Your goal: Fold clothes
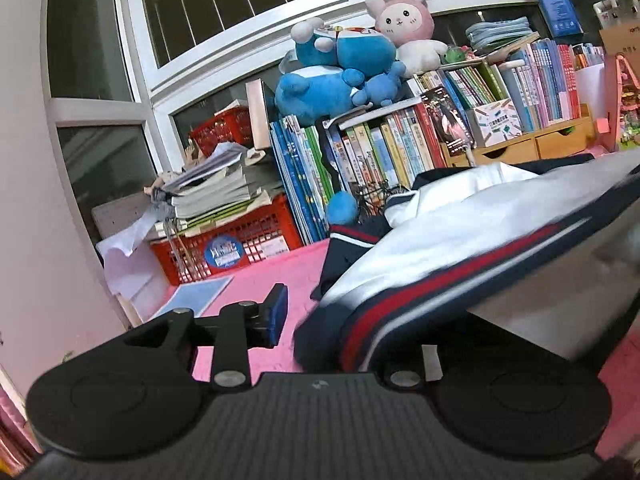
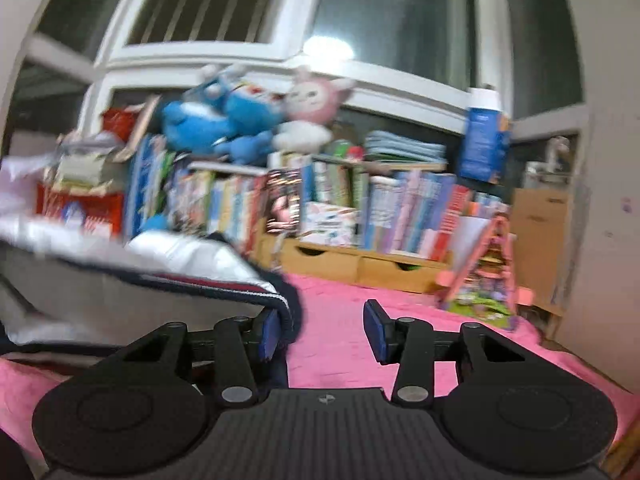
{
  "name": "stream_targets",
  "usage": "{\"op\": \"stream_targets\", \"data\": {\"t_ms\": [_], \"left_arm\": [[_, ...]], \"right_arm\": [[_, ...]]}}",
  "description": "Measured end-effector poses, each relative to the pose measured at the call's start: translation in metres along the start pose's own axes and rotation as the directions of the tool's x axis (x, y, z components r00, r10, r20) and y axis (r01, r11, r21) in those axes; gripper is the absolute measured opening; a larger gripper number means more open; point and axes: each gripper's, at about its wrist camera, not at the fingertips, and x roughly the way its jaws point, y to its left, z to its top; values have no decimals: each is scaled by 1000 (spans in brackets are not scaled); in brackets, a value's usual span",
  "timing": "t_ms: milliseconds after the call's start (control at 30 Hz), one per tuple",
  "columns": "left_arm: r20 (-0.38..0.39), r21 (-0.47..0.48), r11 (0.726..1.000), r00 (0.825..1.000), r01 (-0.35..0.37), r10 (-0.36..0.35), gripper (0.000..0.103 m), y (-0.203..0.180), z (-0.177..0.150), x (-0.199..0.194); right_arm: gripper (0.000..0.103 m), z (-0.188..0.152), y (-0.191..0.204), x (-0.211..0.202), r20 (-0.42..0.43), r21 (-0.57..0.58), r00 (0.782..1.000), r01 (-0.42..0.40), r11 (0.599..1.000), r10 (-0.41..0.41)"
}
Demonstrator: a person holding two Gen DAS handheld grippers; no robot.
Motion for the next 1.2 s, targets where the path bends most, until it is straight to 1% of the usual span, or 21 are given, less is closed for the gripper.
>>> {"op": "stream_targets", "data": {"t_ms": [67, 100, 167, 233, 267, 367, 433, 533, 633, 667, 700, 733, 767, 800, 867, 900, 933, 967, 1033, 1100, 1200], "left_arm": [[9, -1, 1000, 1000, 21, -21, 42, -3, -1, -8], [15, 13, 1000, 1000, 15, -15, 42, -7, -2, -11], [22, 35, 999, 1000, 10, -11, 42, -14, -3, -17], [5, 6, 1000, 1000, 25, -25, 42, -12, -2, -18], [-4, -9, 999, 999, 32, -32, 41, -11, -2, -18], [-9, -132, 989, 997, 71, -73, 40, 6, 4, -23], [14, -204, 975, 996, 88, -87, 40, 18, 11, -30], [44, -272, 958, 996, 85, -76, 40, 34, 19, -39], [23, -285, 958, 1000, 10, -4, 42, 47, 17, -40], [5, -291, 957, 1000, -11, 13, 46, 52, 15, -38], [-12, -320, 947, 1000, 22, -27, 56, 57, 11, -35], [-28, -349, 935, 997, 56, -70, 57, 61, 7, -32], [-37, -355, 932, 994, 79, -98, 57, 58, 5, -32], [-46, -360, 927, 991, 102, -126, 57, 55, 3, -32], [-35, -307, 947, 993, 96, -112, 59, 41, 0, -38], [-35, -279, 956, 994, 93, -106, 61, 34, -2, -40], [-47, -266, 960, 993, 90, -106, 61, 30, -7, -40], [-60, -254, 963, 993, 88, -107, 62, 27, -12, -41], [-107, -215, 973, 988, 90, -115, 65, 21, -25, -39], [-156, -166, 982, 981, 93, -119, 66, 14, -40, -39], [-209, -52, 996, 975, 67, -77, 68, 1, -62, -47]], "right_arm": [[49, 11, -24, -8, -10, 49, 1000, 1, 999, -1], [53, 11, -32, -13, -30, 61, 1000, -4, 998, 5], [54, 3, -41, -12, -93, 62, 995, -33, 998, 39], [54, -14, -38, -9, -168, 60, 983, -67, 996, 76], [54, -25, -31, -9, -204, 64, 975, -79, 995, 90], [57, -53, -2, -8, -280, 79, 949, -131, 988, 148], [58, -66, 24, -7, -278, 87, 943, -164, 983, 182], [57, -75, 50, 1, -258, 74, 950, -162, 984, 176], [19, -74, 52, 8, -244, 11, 963, -115, 993, 114], [20, -71, 48, 10, -229, -22, 970, -94, 995, 86], [20, -63, 40, 9, -181, -81, 983, -58, 995, 43], [23, -50, 32, 7, -100, -158, 995, 0, 987, -16], [31, -39, 26, 2, -6, -233, 997, 68, 970, -71], [34, -31, 25, -7, 106, -305, 987, 149, 941, -122], [44, -19, 23, -24, 312, -414, 932, 310, 856, -187], [44, -23, 24, -28, 367, -458, 908, 364, 811, -200], [44, -28, 24, -30, 399, -492, 894, 397, 774, -205], [44, -37, 23, -30, 378, -521, 904, 385, 762, -199], [44, -63, 21, -27, 285, -586, 943, 313, 748, -172], [45, -88, 19, -24, 187, -641, 971, 234, 731, -147], [45, -109, 21, -25, 60, -655, 993, 116, 747, -102]]}}
